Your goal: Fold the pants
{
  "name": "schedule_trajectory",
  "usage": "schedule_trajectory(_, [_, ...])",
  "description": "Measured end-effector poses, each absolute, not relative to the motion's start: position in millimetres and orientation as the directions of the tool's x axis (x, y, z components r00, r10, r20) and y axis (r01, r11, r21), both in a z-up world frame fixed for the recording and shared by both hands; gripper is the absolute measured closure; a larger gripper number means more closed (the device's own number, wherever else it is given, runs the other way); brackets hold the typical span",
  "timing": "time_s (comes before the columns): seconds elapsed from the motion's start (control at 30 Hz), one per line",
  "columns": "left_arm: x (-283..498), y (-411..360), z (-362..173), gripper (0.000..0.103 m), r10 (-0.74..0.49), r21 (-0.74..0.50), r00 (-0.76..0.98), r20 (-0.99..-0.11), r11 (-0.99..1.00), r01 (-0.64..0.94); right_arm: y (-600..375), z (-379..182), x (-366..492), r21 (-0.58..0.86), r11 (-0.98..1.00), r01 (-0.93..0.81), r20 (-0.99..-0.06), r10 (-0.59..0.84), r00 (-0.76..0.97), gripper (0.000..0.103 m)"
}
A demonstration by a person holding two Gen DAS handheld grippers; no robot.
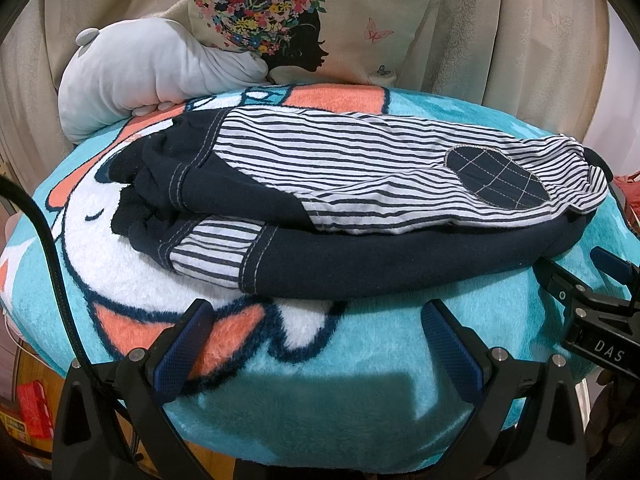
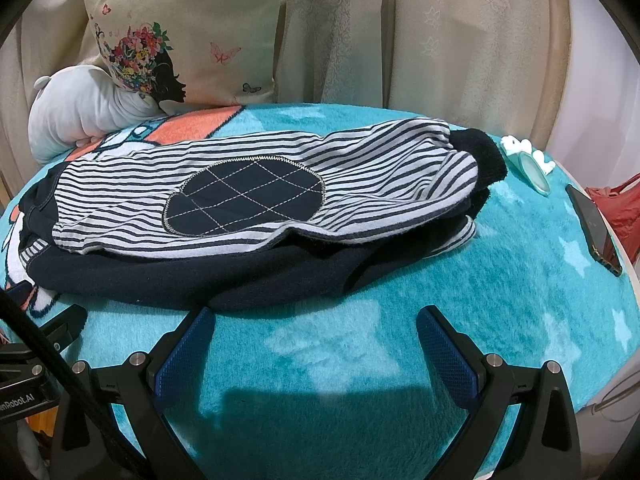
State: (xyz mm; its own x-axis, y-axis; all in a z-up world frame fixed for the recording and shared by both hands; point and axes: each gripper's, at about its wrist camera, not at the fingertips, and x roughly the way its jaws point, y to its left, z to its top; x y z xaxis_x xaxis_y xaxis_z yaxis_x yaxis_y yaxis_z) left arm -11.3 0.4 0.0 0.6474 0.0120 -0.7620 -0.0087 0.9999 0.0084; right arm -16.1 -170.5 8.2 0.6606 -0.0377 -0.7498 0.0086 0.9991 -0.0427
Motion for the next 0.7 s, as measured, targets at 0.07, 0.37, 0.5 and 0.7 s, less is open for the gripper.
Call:
schedule_trajectory(0.07, [-9.8, 1.7, 1.3, 0.000, 0.013, 0.008, 0.648, -0.762, 1.000, -0.010, -170.3, 8.2, -16.4, -0.043, 0.999, 0.009, -0.749, -0.038, 0.661, 0.001])
schedule_trajectory(0.37, [-8.1, 4.9, 2.1, 0.000, 0.009, 0.005, 0.650, -0.760, 1.000, -0.008, -171.5, 8.3, -14.1, -0.043, 0.999, 0.008, -0.746, -0.038, 0.665, 0.001])
schedule_trajectory(0.5, [-7.2, 6.1, 3.6, 0.000, 0.008, 0.004, 0.654, -0.756, 1.000, -0.007, -171.5, 9.1, -12.2, -0.044, 0.999, 0.011, -0.745, -0.040, 0.665, 0.001])
schedule_trajectory(0.7, [-4.4, 6.9, 3.4, 0.000, 0.008, 0.006, 0.655, -0.755, 1.000, -0.006, -169.7, 7.2, -14.4, -0.044, 0.999, 0.013, -0.741, -0.041, 0.670, 0.001])
